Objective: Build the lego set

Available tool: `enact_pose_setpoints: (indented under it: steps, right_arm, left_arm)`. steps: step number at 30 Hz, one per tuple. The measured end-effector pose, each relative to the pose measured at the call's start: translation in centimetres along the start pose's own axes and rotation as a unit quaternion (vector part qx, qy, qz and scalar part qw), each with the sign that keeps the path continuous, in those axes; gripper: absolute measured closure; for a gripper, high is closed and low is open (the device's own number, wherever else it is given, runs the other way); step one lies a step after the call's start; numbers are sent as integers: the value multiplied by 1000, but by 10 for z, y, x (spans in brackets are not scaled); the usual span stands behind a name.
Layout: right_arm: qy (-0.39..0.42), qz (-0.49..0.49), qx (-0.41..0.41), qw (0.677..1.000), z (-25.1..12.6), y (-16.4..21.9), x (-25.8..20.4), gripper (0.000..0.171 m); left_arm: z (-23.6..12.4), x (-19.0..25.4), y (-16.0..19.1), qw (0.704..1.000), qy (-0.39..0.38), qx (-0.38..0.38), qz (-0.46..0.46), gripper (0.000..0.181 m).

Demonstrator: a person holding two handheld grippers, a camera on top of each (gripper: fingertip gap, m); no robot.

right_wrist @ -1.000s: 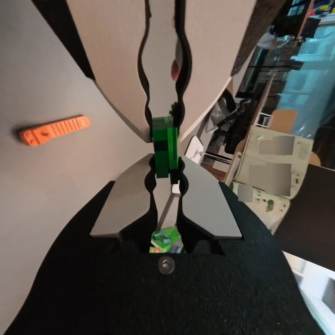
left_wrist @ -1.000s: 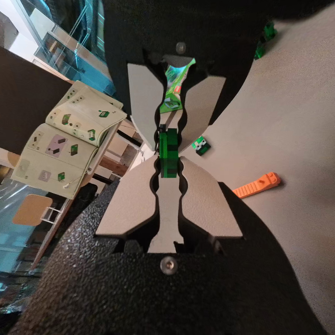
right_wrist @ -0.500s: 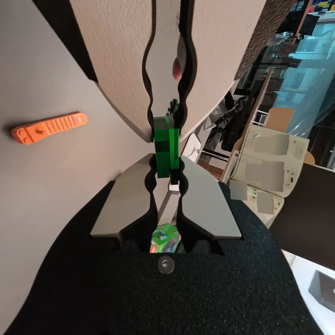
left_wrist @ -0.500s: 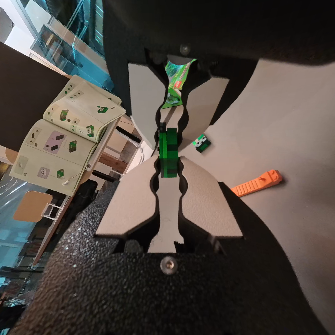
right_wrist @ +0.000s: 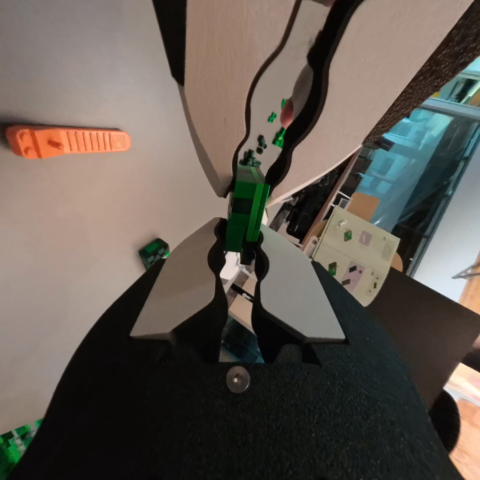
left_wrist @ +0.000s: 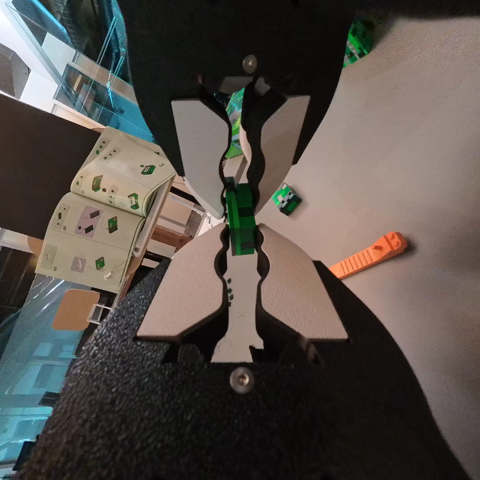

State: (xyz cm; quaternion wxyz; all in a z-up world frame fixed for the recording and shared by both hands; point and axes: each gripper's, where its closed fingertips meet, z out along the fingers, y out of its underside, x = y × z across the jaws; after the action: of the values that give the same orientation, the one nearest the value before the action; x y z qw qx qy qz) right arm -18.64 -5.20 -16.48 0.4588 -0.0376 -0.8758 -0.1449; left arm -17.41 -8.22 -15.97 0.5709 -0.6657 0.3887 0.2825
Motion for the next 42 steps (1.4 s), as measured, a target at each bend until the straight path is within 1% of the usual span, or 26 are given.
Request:
enact_pose_setpoints:
  steps: [5, 8, 11, 13, 17, 20, 25, 26, 27, 31, 33, 37, 39, 42]
  right_arm:
    - [-23, -10, 25, 999, -1, -2, -8, 152]
    - [-57, 49, 36, 997, 0, -3, -12, 152]
    - [-54, 101, 47, 992, 1, -3, -8, 152]
    - [-47, 119, 49, 991, 1, -3, -4, 151]
    - [-39, 141, 52, 988, 0, -3, 1, 140]
    - [-37, 145, 59, 987, -3, -3, 2, 138]
    - [-55, 148, 72, 985, -5, -7, -1, 142]
    - [-57, 146, 73, 985, -5, -7, -2, 147]
    - [-54, 137, 75, 986, -5, -8, -2, 151]
    - [-54, 94, 68, 992, -5, -7, -6, 152]
    - [-63, 98, 61, 991, -4, -7, -10, 152]
    - [-48, 148, 66, 986, -2, -8, -5, 149]
    - [-38, 148, 67, 986, -5, -6, -2, 140]
    - [-41, 160, 89, 982, -12, -10, 1, 140]
  left_arm:
    - [2, 7, -2, 1000, 15, 6, 6, 163]
    - [3, 7, -1, 1000, 17, 11, -10, 163]
    - [3, 2, 0, 1000, 12, 16, -24, 163]
    - [2, 0, 0, 999, 7, 19, -28, 163]
    - [1, -1, 0, 999, 9, 25, -38, 163]
    - [0, -1, -2, 999, 11, 31, -44, 163]
    - [-1, -1, -4, 999, 10, 38, -27, 163]
    - [-2, -2, -5, 999, 3, 38, -23, 163]
    - [-2, -3, -5, 999, 3, 38, -20, 163]
    - [-2, 0, -4, 999, 14, 38, -17, 163]
    - [0, 3, -3, 999, 18, 36, -19, 163]
    - [0, 0, -1, 998, 19, 38, -35, 163]
    - [-1, 1, 1, 997, 30, 40, -51, 163]
    - [-1, 1, 3, 996, 38, 39, -66, 163]
